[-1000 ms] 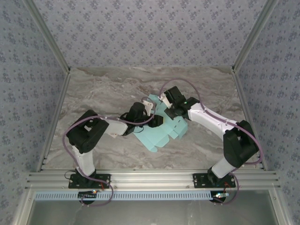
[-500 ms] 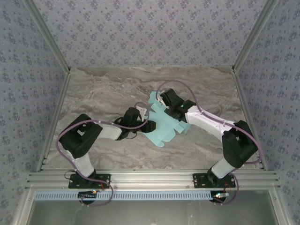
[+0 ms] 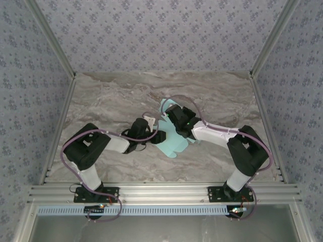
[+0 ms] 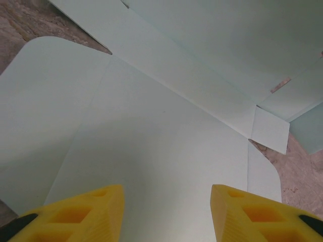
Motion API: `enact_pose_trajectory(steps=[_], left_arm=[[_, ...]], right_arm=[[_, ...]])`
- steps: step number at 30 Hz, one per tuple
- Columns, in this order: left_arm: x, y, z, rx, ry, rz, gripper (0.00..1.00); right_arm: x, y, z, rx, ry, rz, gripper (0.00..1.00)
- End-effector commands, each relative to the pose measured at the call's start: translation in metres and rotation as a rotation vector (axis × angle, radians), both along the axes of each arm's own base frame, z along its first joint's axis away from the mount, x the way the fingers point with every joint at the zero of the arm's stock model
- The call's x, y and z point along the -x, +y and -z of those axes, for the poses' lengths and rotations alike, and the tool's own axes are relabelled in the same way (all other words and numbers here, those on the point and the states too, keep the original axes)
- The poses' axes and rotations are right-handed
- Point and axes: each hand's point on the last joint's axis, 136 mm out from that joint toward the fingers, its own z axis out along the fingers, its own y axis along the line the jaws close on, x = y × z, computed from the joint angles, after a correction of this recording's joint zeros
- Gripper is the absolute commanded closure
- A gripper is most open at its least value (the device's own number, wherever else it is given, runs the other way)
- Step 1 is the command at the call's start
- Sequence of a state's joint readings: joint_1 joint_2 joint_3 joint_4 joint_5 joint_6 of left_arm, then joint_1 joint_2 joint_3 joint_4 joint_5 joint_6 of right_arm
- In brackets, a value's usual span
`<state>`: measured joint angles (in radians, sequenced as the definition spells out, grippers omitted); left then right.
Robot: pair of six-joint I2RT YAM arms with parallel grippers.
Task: Fold the paper box
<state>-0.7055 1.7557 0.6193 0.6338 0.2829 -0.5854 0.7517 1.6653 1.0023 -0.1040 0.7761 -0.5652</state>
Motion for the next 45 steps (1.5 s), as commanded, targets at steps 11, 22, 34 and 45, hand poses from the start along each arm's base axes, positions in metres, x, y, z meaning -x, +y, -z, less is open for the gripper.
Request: enact_pose_trajectory(steps=[11,22,34,45], left_arm=[[-0.003,0.012,0.019,-0.027,0.034,-0.046,0.52],[-0.018,0.022,-0.044,0.010,-0.079,-0.045,0.50],[-0.014,0.038,-0.160,-0.026,-0.238,0.016,0.45],[-0.026,0.019,-0.138,-0.100,-0.254,0.136,0.43]], right_arm=[[-0.008,0.004,0.005,0.083,-0.069,-0.008,1.00],[0.015,0.007,-0.020,-0.255,0.202,-0.076,1.00],[0.039,0.016,-0.070,-0.556,0.404,-0.139,1.00],[0.043,0.019,-0.091,-0.741,0.507,-0.174,1.00]])
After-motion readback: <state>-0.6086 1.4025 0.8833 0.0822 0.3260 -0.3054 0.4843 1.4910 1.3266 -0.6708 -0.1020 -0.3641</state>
